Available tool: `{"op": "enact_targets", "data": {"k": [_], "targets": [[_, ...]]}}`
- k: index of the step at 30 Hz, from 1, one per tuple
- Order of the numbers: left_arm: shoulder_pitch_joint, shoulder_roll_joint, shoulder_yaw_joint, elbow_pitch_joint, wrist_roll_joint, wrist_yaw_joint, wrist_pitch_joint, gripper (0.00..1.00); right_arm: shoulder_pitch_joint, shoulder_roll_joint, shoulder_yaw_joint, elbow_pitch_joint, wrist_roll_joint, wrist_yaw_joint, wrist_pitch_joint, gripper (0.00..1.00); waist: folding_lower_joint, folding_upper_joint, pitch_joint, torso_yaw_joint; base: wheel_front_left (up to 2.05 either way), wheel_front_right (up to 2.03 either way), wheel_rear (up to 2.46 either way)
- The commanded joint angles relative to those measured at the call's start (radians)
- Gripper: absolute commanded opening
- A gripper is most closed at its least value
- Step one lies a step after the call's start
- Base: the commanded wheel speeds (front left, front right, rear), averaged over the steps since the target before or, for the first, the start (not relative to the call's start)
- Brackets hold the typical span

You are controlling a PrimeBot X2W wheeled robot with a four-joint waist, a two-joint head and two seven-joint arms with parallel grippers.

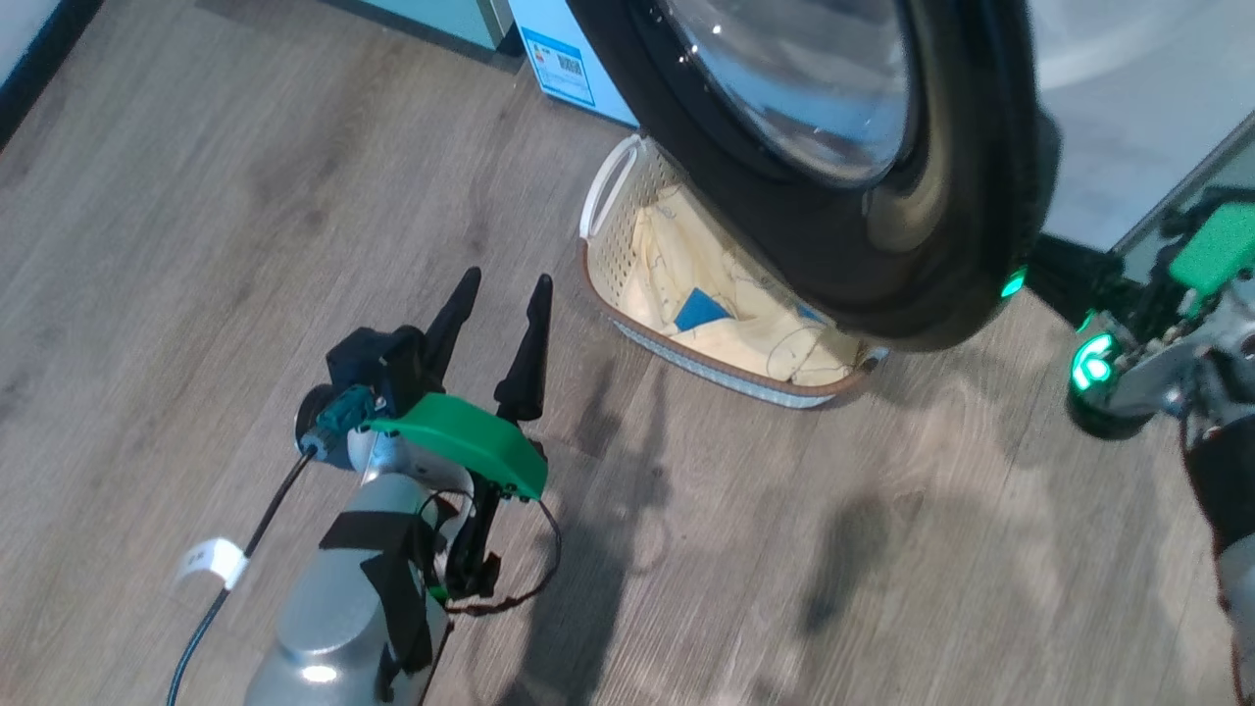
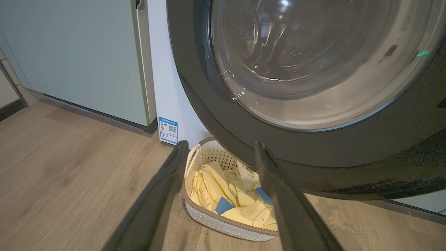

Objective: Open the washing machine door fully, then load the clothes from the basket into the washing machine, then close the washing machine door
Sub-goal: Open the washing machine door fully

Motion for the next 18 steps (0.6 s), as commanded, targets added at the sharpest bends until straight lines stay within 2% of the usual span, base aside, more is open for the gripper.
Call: {"op": "enact_targets", "data": {"k": [1, 18], "targets": [[0.003, 0.024, 0.038, -0.023, 0.008, -0.006, -0.006, 1.0, 0.005, 0.025, 0.016, -0.041, -0.001, 0.001, 0.008, 0.0, 0.0001, -0.0001, -0.013, 0.003, 0.0, 0.0, 0.0], [0.06, 0.024, 0.052, 0.008, 0.025, -0.019, -0.006, 1.0, 0.149, 0.082, 0.092, -0.086, 0.033, 0.001, 0.014, 0.0, 0.0001, -0.0001, -0.117, 0.008, 0.0, 0.0, 0.0]]}}
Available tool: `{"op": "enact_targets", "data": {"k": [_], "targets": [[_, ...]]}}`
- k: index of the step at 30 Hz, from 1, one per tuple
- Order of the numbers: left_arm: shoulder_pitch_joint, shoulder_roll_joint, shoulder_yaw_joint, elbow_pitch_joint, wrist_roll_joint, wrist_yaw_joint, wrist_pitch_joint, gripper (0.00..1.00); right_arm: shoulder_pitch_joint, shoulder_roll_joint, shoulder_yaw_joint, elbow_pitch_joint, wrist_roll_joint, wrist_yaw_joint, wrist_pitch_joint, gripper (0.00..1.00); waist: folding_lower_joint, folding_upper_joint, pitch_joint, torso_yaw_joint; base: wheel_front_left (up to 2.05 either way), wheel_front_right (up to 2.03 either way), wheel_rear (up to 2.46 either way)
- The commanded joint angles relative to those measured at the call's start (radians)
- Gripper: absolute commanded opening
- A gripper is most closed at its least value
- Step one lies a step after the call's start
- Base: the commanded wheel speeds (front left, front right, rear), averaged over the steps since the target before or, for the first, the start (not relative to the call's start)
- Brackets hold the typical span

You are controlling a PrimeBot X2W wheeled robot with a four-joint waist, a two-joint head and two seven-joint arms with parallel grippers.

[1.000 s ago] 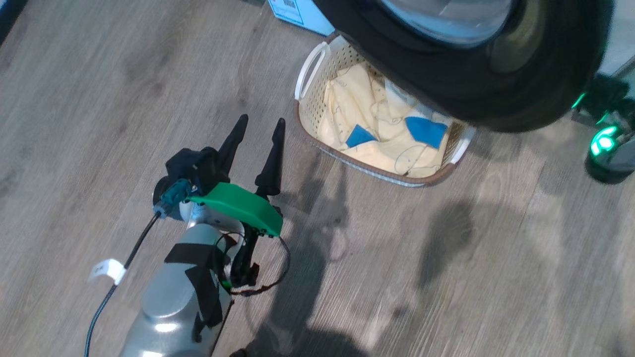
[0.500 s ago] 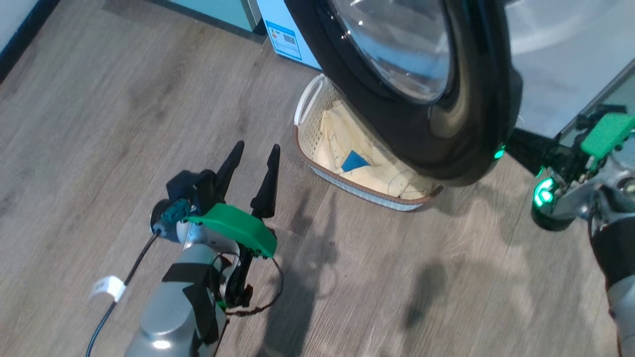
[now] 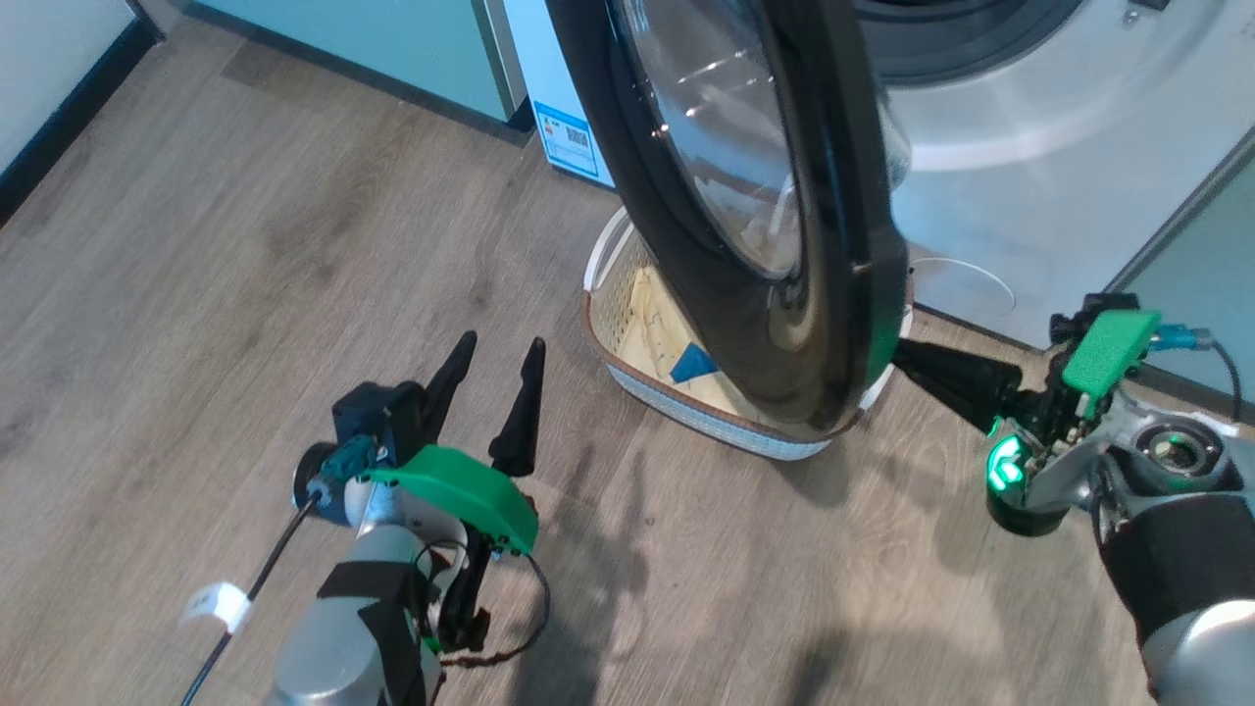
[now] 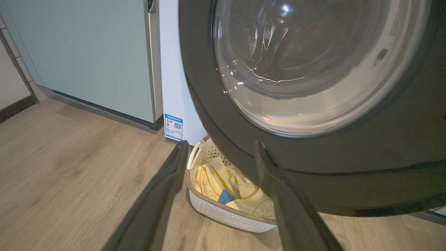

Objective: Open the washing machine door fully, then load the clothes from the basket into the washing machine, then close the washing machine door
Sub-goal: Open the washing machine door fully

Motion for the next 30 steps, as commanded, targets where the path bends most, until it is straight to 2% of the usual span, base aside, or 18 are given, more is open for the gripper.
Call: {"op": "enact_targets", "data": {"k": [1, 11, 19, 24, 30], "targets": [[-0.007, 0.024, 0.046, -0.027, 0.01, -0.005, -0.006, 1.0, -0.002, 0.02, 0.026, -0.04, 0.018, 0.001, 0.003, 0.0, 0.0001, -0.0001, -0.009, -0.002, 0.0, 0.0, 0.0], [0.015, 0.024, 0.061, -0.023, 0.02, -0.012, -0.006, 1.0, 0.034, 0.022, 0.179, -0.074, 0.139, 0.001, -0.045, 0.0, 0.0001, -0.0001, -0.035, -0.006, 0.0, 0.0, 0.0], [0.018, 0.024, 0.073, -0.029, 0.025, -0.014, -0.006, 1.0, 0.027, 0.022, 0.248, -0.081, 0.194, 0.001, -0.076, 0.0, 0.0001, -0.0001, -0.03, -0.015, 0.0, 0.0, 0.0], [0.016, 0.024, 0.077, -0.027, 0.026, -0.016, -0.006, 1.0, 0.019, 0.022, 0.255, -0.08, 0.202, 0.001, -0.12, 0.0, 0.0001, -0.0001, -0.03, -0.02, 0.0, 0.0, 0.0], [0.025, 0.024, 0.095, -0.017, 0.03, -0.018, -0.006, 1.0, 0.028, 0.022, 0.213, -0.07, 0.182, 0.001, -0.183, 0.0, 0.0001, -0.0001, -0.056, -0.034, 0.0, 0.0, 0.0]]}}
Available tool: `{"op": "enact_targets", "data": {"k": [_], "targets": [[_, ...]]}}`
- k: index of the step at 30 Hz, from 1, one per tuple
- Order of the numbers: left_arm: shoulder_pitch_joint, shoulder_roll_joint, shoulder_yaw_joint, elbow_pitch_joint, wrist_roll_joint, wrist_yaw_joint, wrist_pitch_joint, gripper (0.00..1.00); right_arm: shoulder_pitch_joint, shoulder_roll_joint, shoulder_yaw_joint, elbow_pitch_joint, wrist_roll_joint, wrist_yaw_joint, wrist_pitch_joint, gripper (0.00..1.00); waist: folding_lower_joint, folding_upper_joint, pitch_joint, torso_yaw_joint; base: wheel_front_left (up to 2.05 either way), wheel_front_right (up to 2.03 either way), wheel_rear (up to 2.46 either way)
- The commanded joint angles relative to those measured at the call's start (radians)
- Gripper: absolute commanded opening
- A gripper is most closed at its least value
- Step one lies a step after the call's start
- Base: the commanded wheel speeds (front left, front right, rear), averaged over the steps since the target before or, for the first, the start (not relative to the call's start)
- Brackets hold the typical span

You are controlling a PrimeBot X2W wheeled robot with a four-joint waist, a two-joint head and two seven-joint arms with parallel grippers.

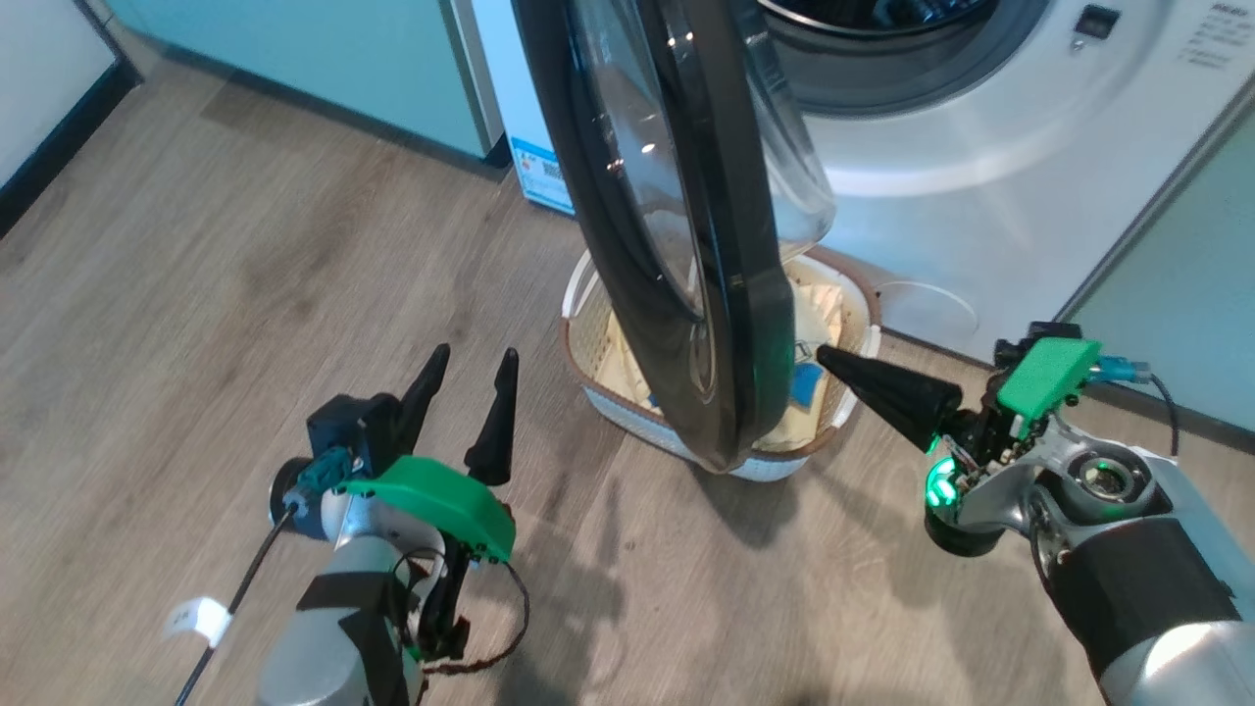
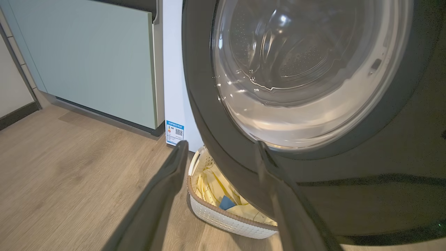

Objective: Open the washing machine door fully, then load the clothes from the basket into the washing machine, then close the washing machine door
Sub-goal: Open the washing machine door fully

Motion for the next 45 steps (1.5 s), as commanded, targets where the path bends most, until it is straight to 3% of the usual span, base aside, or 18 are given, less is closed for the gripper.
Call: {"op": "enact_targets", "data": {"k": [1, 3, 4, 5, 15, 23, 26, 35, 41, 45], "targets": [[0.0, 0.023, 0.04, -0.022, 0.011, -0.002, -0.006, 1.0, -0.006, 0.014, -0.007, -0.026, -0.007, 0.001, -0.016, 0.14, 0.0, -0.0001, -0.015, -0.01, 0.0, 0.0, 0.0], [0.007, 0.023, 0.048, -0.018, 0.012, -0.003, -0.006, 1.0, 0.006, 0.014, -0.023, -0.028, -0.012, 0.001, -0.032, 0.47, 0.0, -0.0001, -0.03, -0.021, 0.0, 0.0, 0.0], [0.01, 0.023, 0.053, -0.015, 0.014, -0.004, -0.006, 1.0, 0.013, 0.014, -0.03, -0.031, -0.017, 0.001, -0.039, 0.81, 0.0, -0.0001, -0.038, -0.029, 0.0, 0.0, 0.0], [0.014, 0.023, 0.059, -0.013, 0.016, -0.005, -0.006, 1.0, 0.021, 0.014, -0.035, -0.036, -0.018, 0.001, -0.044, 1.0, 0.0, -0.0001, -0.046, -0.038, 0.0, 0.0, 0.0], [0.055, 0.092, 0.141, 0.01, 0.008, -0.019, -0.006, 1.0, 0.158, 0.01, -0.098, -0.183, -0.142, 0.001, -0.178, 1.0, 0.0, -0.0001, -0.122, -0.166, 0.0, 0.0, 0.0], [0.124, 0.13, 0.188, 0.004, 0.001, -0.023, -0.006, 1.0, 0.284, -0.047, -0.1, -0.346, -0.279, 0.001, -0.35, 1.0, 0.0, -0.0001, -0.179, -0.257, 0.0, 0.0, 0.0], [0.145, 0.136, 0.202, 0.001, -0.002, -0.023, -0.006, 1.0, 0.309, -0.076, -0.077, -0.385, -0.32, 0.001, -0.4, 1.0, 0.0, -0.0001, -0.19, -0.279, 0.0, 0.0, 0.0], [0.189, 0.163, 0.236, -0.006, -0.018, -0.026, -0.006, 1.0, 0.388, -0.223, 0.054, -0.504, -0.427, 0.001, -0.681, 1.0, 0.0, -0.0001, -0.227, -0.352, 0.0, 0.0, 0.0], [0.208, 0.168, 0.252, -0.01, -0.022, -0.027, -0.006, 1.0, 0.394, -0.324, 0.171, -0.492, -0.515, 0.001, -0.895, 1.0, 0.0, -0.0001, -0.245, -0.391, 0.0, 0.0, 0.0], [0.221, 0.17, 0.266, -0.006, -0.029, -0.027, -0.006, 1.0, 0.387, -0.367, 0.219, -0.447, -0.599, 0.001, -0.959, 1.0, 0.0, -0.0001, -0.253, -0.412, 0.0, 0.0, 0.0]]}}
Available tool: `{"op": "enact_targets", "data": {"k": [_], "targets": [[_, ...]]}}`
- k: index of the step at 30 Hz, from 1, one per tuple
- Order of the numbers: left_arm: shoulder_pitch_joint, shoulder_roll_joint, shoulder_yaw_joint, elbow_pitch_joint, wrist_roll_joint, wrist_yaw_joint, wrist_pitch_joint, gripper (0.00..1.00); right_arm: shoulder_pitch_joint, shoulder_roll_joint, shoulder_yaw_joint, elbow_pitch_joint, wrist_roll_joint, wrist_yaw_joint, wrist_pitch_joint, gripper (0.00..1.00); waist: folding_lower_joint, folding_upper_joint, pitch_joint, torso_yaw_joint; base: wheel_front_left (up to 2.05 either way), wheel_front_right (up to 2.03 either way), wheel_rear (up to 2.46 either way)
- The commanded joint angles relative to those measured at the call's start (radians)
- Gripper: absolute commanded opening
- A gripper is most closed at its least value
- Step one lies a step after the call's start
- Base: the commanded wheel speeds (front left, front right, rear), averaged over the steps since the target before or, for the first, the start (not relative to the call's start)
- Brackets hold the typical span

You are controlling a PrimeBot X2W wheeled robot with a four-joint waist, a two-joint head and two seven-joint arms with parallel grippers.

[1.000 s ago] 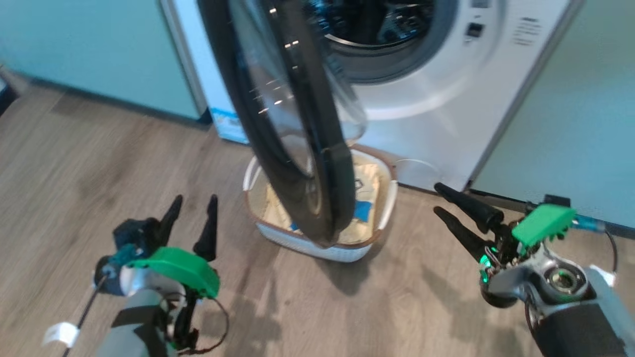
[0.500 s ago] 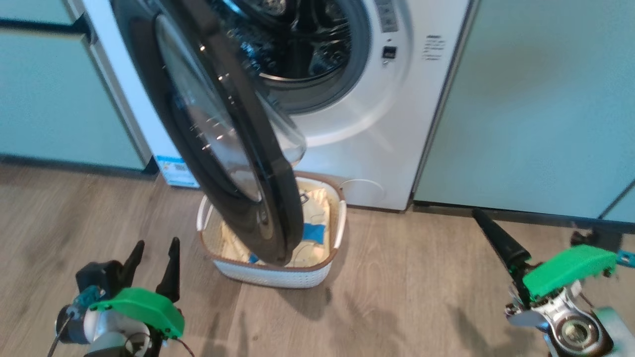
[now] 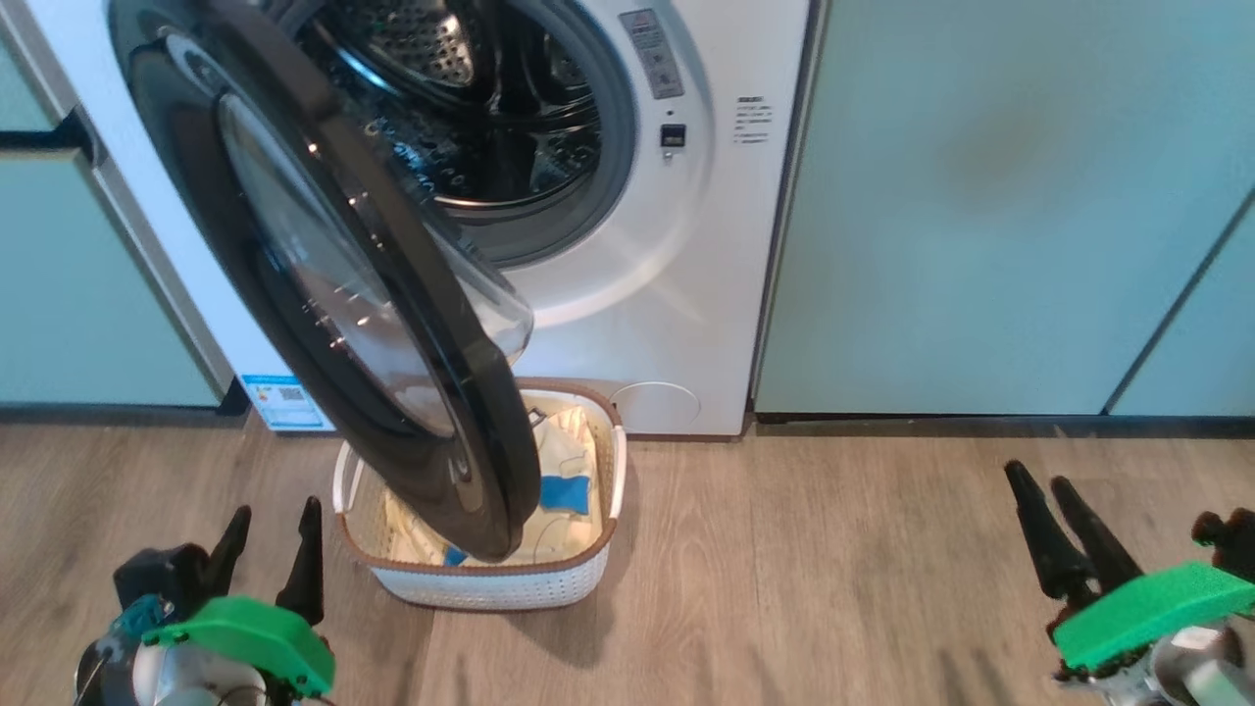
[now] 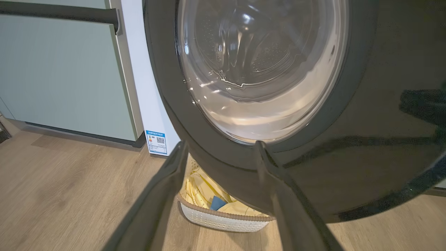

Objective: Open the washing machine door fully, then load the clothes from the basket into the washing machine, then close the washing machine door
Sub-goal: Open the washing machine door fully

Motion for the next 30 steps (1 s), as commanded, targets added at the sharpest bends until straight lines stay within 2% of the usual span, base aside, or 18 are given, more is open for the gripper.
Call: {"op": "enact_targets", "data": {"k": [1, 9, 14, 20, 30], "targets": [[-0.032, 0.032, 0.043, -0.03, -0.008, 0.0, -0.006, 1.0, -0.031, -0.034, 0.003, -0.01, -0.049, 0.001, -0.016, 1.0, 0.0001, -0.0001, -0.005, -0.009, 0.0, 0.0, 0.0], [-0.023, 0.03, 0.05, -0.027, -0.01, -0.001, -0.006, 1.0, 0.053, 0.038, -0.241, -0.047, -0.351, 0.001, -0.018, 1.0, 0.0001, -0.0001, -0.008, -0.023, 0.0, 0.0, 0.0], [-0.022, 0.027, 0.05, -0.027, -0.012, -0.001, -0.006, 1.0, 0.107, 0.076, -0.318, -0.081, -0.521, 0.001, -0.018, 1.0, 0.0001, -0.0001, -0.007, -0.021, 0.0, 0.0, 0.0], [-0.018, 0.019, 0.05, -0.03, -0.011, -0.001, -0.006, 1.0, 0.139, 0.103, -0.343, -0.085, -0.616, 0.001, -0.018, 1.0, 0.0001, -0.0001, -0.007, -0.019, 0.0, 0.0, 0.0], [-0.013, 0.011, 0.049, -0.037, -0.004, -0.001, -0.006, 1.0, 0.138, 0.104, -0.338, -0.069, -0.666, 0.001, -0.018, 1.0, 0.0001, -0.0001, -0.006, -0.014, 0.0, 0.0, 0.0]]}}
